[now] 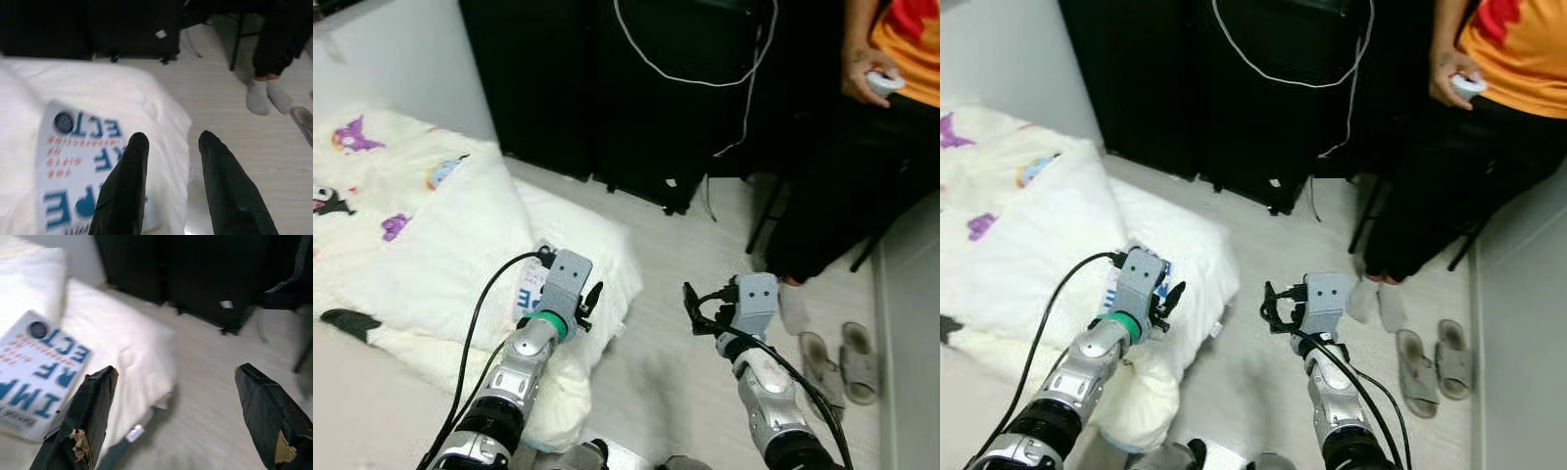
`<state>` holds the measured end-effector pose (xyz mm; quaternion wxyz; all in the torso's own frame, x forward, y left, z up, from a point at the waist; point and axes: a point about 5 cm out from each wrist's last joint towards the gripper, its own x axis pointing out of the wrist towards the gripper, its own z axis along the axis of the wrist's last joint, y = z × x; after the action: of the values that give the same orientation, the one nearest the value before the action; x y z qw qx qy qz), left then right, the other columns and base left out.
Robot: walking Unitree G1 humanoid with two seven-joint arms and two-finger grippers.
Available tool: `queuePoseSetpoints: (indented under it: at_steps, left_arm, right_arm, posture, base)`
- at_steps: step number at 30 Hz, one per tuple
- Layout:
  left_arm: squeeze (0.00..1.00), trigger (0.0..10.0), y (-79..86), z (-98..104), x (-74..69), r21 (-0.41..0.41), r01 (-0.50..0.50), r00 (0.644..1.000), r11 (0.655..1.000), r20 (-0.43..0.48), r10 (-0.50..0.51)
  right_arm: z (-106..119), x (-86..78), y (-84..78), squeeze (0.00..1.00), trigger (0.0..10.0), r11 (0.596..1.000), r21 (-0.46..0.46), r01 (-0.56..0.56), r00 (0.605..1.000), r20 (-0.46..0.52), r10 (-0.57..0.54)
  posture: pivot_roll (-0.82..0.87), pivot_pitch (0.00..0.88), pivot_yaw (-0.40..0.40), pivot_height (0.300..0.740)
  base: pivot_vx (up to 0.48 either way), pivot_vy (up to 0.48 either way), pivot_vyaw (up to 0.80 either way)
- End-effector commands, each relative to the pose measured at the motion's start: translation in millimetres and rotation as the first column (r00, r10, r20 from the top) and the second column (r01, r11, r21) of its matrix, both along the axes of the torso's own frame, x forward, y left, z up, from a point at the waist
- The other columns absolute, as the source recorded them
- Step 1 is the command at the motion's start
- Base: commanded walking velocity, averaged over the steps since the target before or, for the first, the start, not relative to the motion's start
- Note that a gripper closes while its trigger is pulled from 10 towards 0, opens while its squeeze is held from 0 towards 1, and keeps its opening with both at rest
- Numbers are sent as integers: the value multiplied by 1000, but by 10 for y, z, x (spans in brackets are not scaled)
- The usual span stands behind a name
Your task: Clean up the room
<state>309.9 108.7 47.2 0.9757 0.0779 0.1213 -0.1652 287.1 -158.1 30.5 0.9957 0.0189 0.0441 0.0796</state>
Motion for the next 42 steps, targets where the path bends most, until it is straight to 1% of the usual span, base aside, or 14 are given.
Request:
queuePoseSetpoints:
  at_steps: [1,5,15,20,24,29,38,42]
  left_arm:
    - [0,10000,11,-63,-39,-27,-17,999,999,-47,16]
    - [0,10000,21,-67,-36,-44,-35,998,998,-59,32]
    - [0,10000,22,-66,-30,-39,-33,998,999,-63,31]
    - [0,10000,23,-88,-36,-43,-46,995,998,-90,42]
    - [0,10000,34,-104,-42,-38,-53,993,998,-104,49]
    - [0,10000,36,-100,-56,-48,-49,995,998,-94,44]
    - [0,10000,38,-106,-65,-39,-47,995,998,-95,43]
    - [0,10000,28,-106,-67,-31,-39,995,999,-96,36]
  right_arm:
    - [-43,-34,-20,0,10000,1000,1,9,1000,-20,-9]
    - [-43,-35,-22,0,10000,1000,0,10,1000,-19,-10]
    - [-26,-20,-28,0,10000,1000,-3,6,1000,-13,-6]
    - [-34,-22,-29,0,10000,1000,14,11,1000,-18,-10]
    - [-34,-24,-38,0,10000,1000,9,15,1000,-16,-15]
    - [-36,-34,-48,0,10000,1000,10,25,1000,-12,-25]
    - [-57,-55,-42,0,10000,999,17,31,999,-18,-31]
    - [-59,-60,-43,0,10000,999,21,36,999,-19,-36]
  posture:
    - [33,35,9,740]
    - [33,35,9,740]
    - [29,33,9,740]
    - [28,27,8,740]
    - [28,27,8,740]
    - [27,29,11,740]
    - [28,36,13,740]
    - [28,41,15,725]
  base:
    - [0,0,712]
    - [0,0,712]
    - [0,0,701]
    - [0,0,0]
    - [0,0,0]
    - [0,0,0]
    - [0,0,0]
    - [0,0,0]
